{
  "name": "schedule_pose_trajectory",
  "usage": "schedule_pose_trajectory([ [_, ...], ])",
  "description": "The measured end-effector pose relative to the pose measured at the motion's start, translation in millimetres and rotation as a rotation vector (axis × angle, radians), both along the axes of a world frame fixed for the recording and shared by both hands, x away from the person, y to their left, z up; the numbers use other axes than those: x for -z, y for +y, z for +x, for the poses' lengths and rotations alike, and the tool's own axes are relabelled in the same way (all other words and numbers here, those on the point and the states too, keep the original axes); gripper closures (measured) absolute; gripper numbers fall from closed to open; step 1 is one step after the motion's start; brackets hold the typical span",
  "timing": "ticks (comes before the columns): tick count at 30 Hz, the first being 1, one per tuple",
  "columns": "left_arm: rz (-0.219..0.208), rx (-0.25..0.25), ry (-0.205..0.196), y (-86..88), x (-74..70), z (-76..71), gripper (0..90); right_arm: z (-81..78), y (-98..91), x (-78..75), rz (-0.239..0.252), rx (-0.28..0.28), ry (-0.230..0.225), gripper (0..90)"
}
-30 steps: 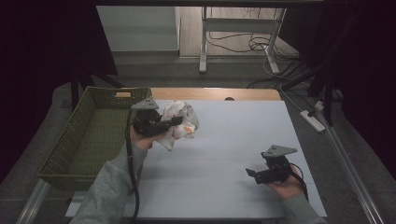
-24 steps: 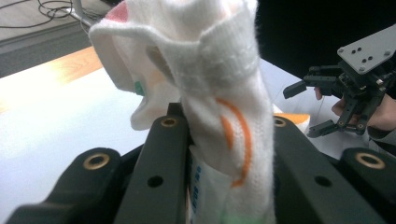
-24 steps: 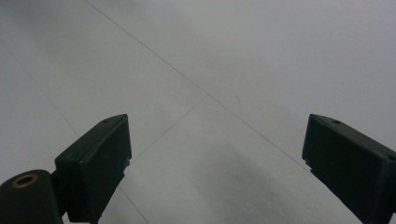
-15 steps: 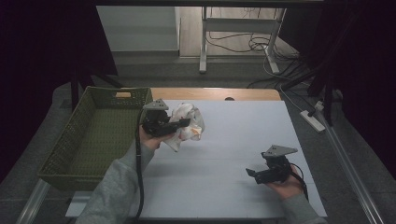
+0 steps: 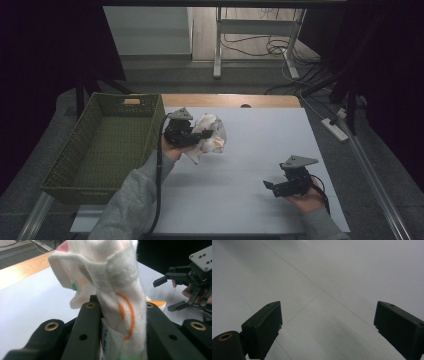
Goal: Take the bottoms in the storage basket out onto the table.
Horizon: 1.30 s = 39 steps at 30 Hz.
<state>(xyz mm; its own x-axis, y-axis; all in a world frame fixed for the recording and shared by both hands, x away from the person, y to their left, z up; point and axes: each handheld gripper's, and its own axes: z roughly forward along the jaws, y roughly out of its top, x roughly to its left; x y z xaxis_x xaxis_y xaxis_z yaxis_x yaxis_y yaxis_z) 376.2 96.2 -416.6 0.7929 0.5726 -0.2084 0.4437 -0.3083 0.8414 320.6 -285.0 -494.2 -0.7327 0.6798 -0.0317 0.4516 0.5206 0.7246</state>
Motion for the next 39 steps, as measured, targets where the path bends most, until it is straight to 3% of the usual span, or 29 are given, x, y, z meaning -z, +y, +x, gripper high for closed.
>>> schedule_pose_trajectory([
  [8,0.027,0.025,0.024,-15.3,10.0,4.7,78.8,-0.1,-0.4,-0.1,0.001,-0.001,-0.001,8.3],
  [14,0.075,0.037,0.032,-25.0,19.4,7.7,78.8,-0.1,-0.5,-0.4,0.002,0.0,-0.003,8.3],
  [29,0.104,0.067,0.043,-40.2,32.1,13.2,78.5,-0.1,-1.4,-1.0,0.008,0.007,-0.004,8.3],
  [39,0.124,0.065,0.068,-51.2,48.8,21.8,78.3,-0.1,-1.3,-0.9,0.004,0.005,-0.002,8.3],
])
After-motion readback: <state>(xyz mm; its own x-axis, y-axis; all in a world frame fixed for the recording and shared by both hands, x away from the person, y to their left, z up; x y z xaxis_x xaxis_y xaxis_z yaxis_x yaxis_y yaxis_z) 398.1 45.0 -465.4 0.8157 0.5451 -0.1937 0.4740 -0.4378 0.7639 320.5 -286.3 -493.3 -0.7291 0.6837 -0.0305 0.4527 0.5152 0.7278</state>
